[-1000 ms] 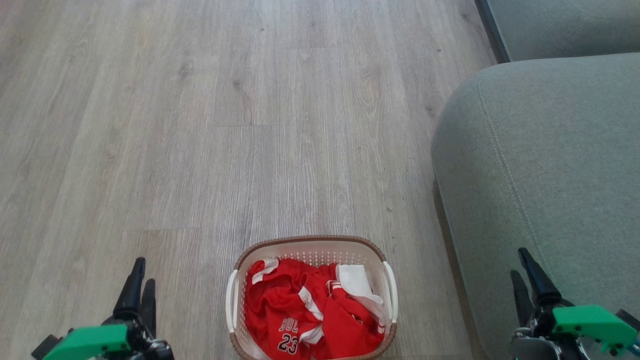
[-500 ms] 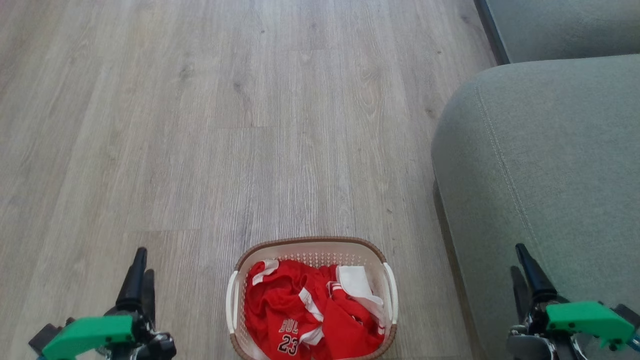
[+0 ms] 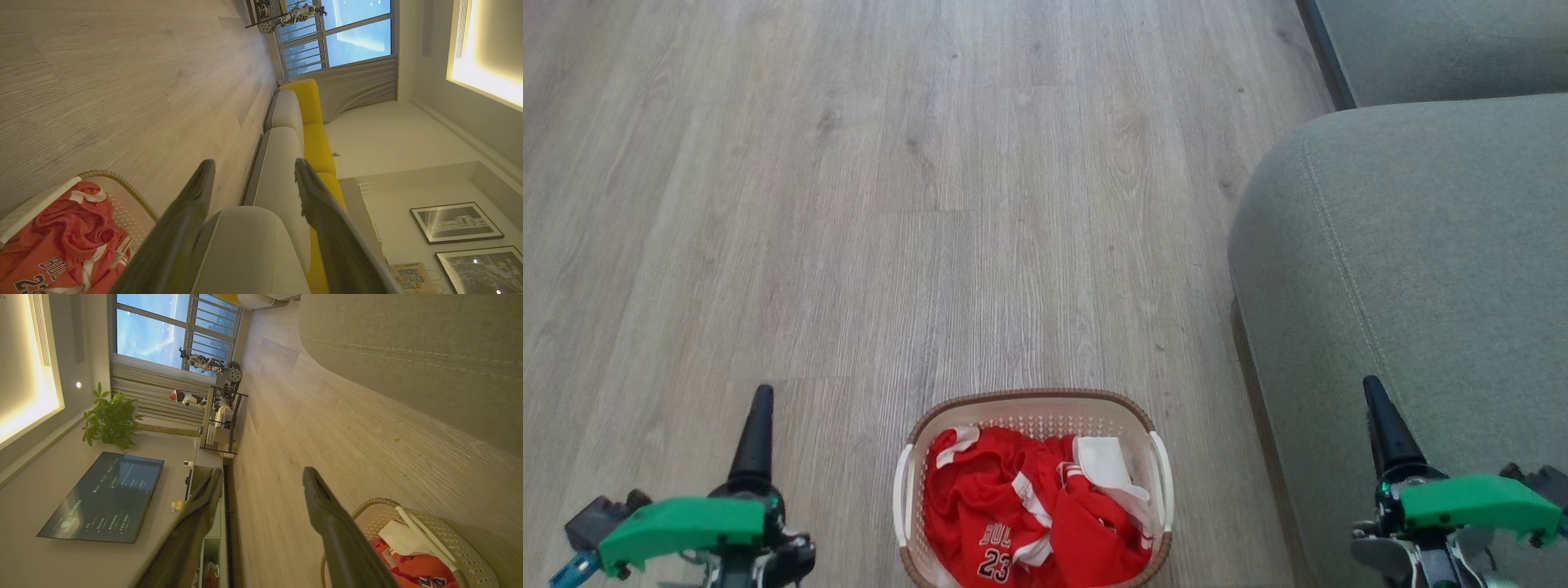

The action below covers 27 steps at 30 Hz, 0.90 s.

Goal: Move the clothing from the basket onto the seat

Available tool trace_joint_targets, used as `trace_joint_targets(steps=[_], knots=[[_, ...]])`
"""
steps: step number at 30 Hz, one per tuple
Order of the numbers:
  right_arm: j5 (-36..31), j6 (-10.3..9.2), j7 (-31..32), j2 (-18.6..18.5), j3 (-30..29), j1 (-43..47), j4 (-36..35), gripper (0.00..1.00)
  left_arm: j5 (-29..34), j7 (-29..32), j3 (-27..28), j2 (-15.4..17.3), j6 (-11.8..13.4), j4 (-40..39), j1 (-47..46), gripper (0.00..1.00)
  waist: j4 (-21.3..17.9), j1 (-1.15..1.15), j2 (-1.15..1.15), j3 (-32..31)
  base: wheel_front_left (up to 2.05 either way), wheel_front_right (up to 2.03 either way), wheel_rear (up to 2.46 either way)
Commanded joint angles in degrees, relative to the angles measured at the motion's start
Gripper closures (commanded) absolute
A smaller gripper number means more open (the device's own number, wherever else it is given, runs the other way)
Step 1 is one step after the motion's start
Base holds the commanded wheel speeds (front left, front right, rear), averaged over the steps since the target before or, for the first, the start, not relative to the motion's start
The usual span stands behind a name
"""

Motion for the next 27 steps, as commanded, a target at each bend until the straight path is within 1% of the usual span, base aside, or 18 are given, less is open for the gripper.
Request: trace_joint_targets(steps=[1, 2, 8, 17, 27], knots=[[-2.8, 0.00, -0.9, -0.4, 0.9, -1.9, -2.9, 0.00, 2.9, -0.9, -0.2, 0.7, 0.6, -3.0, -1.5, 0.00, 0.0, 0.00, 0.00, -0.1, 0.00, 0.00, 0.00], [-2.8, 0.00, -0.9, -0.4, 0.9, -1.9, -2.9, 0.00, 2.9, -0.9, -0.2, 0.7, 0.6, -3.0, -1.5, 0.00, 0.0, 0.00, 0.00, -0.1, 0.00, 0.00, 0.00], [-8.9, 0.00, -1.9, -0.4, 1.9, -1.7, -4.3, 0.00, 9.3, -1.9, -1.6, 0.7, 1.4, -4.3, -1.3, 0.00, 0.1, 0.00, 0.00, -0.2, 0.00, 0.00, 0.00], [-17.9, 0.00, -3.4, -0.5, 3.6, -1.1, -5.2, 0.00, 20.1, -3.5, -3.6, 0.7, 2.1, -5.1, -0.7, 0.00, 0.1, 0.00, 0.00, -0.2, 0.00, 0.00, 0.00], [-26.4, 0.00, -5.1, -0.5, 5.8, -0.5, -5.2, 0.00, 28.9, -5.1, -4.9, 0.8, 3.2, -5.6, 0.3, 0.00, 0.1, 0.00, 0.00, -0.4, 0.00, 0.00, 0.00]])
